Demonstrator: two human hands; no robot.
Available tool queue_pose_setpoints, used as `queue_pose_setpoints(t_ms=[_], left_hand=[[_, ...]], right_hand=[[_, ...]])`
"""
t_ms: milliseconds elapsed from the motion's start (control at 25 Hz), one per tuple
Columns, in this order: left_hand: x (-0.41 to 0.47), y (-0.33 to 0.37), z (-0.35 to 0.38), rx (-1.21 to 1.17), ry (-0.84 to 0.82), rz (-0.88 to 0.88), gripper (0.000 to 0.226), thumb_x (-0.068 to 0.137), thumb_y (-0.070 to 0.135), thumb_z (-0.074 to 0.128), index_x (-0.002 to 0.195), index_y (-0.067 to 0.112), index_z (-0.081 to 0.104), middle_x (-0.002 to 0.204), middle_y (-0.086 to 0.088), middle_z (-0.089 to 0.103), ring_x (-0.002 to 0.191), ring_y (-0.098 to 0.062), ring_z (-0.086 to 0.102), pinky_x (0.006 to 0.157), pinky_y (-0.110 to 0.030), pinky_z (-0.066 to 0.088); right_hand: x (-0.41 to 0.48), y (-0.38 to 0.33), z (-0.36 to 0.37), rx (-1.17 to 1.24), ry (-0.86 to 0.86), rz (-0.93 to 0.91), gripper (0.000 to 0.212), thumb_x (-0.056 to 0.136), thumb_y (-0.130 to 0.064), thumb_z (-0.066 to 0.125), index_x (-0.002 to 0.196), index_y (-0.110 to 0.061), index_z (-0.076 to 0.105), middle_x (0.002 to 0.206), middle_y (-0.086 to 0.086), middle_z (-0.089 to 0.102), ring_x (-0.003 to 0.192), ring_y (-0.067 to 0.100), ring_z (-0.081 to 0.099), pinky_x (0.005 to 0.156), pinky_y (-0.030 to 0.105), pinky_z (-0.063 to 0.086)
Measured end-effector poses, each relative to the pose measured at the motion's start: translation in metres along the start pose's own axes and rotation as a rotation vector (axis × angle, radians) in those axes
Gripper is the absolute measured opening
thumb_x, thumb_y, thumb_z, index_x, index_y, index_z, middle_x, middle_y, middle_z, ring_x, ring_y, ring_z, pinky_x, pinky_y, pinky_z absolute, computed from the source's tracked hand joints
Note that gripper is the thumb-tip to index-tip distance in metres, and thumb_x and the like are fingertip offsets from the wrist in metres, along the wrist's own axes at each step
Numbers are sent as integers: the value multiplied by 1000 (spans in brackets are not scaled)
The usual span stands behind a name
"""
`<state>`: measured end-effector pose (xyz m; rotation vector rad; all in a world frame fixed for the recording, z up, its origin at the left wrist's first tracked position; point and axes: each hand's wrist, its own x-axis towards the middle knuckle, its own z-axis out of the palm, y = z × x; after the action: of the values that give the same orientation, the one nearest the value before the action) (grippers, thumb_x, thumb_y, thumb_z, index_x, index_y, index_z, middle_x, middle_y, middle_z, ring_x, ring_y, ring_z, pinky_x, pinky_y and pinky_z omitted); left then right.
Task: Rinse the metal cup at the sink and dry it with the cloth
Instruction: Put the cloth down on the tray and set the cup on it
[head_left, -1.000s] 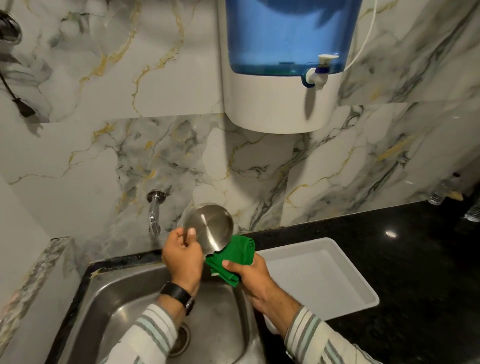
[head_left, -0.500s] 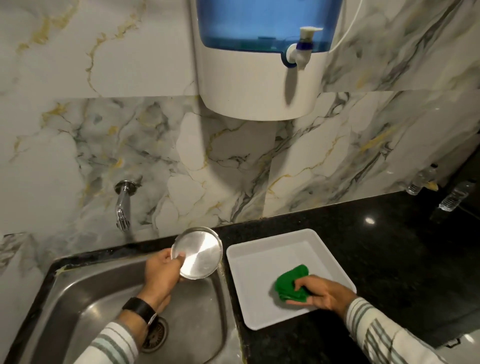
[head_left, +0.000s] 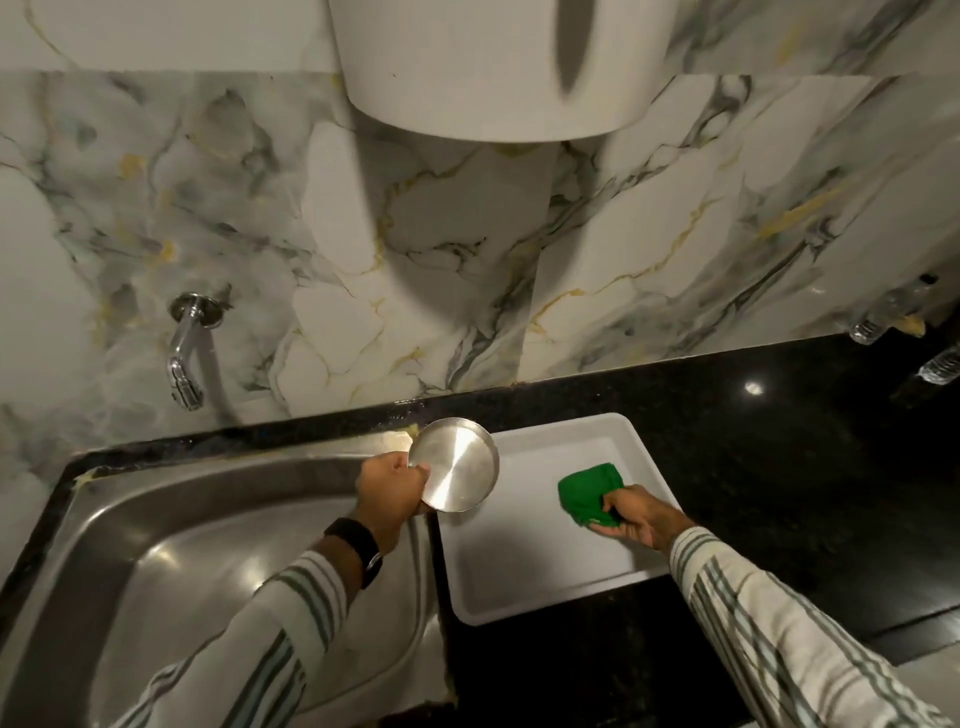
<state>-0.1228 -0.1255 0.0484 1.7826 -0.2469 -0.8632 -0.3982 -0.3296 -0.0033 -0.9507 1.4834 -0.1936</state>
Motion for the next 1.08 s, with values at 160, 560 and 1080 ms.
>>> queue_pose_setpoints(t_ms=[160, 560, 1080], left_hand=[[15, -22, 33, 18, -72, -101, 12, 95, -7, 63, 85, -3, 70, 100, -20, 72, 89, -36, 74, 56, -38, 67], [43, -67, 100, 160, -81, -237, 19, 97, 3, 62, 102, -9, 75, 108, -31, 76, 102, -46, 76, 85, -59, 66], [30, -84, 116, 922, -131, 93, 34, 107, 19, 51, 134, 3, 62, 143, -18, 63, 133, -33, 60, 115, -38, 47]], right_hand=[[15, -2, -7, -448, 165, -95, 41, 100, -3, 60, 138, 12, 57, 135, 32, 65, 117, 47, 70, 104, 54, 57], [-6, -2, 74, -684, 26, -606, 28, 100, -45, 66, 101, -18, 75, 73, 8, 82, 61, 16, 79, 61, 13, 58], [7, 21, 78, -753, 101, -557, 16, 95, -1, 64, 99, 13, 68, 91, 33, 75, 83, 45, 75, 80, 55, 63]])
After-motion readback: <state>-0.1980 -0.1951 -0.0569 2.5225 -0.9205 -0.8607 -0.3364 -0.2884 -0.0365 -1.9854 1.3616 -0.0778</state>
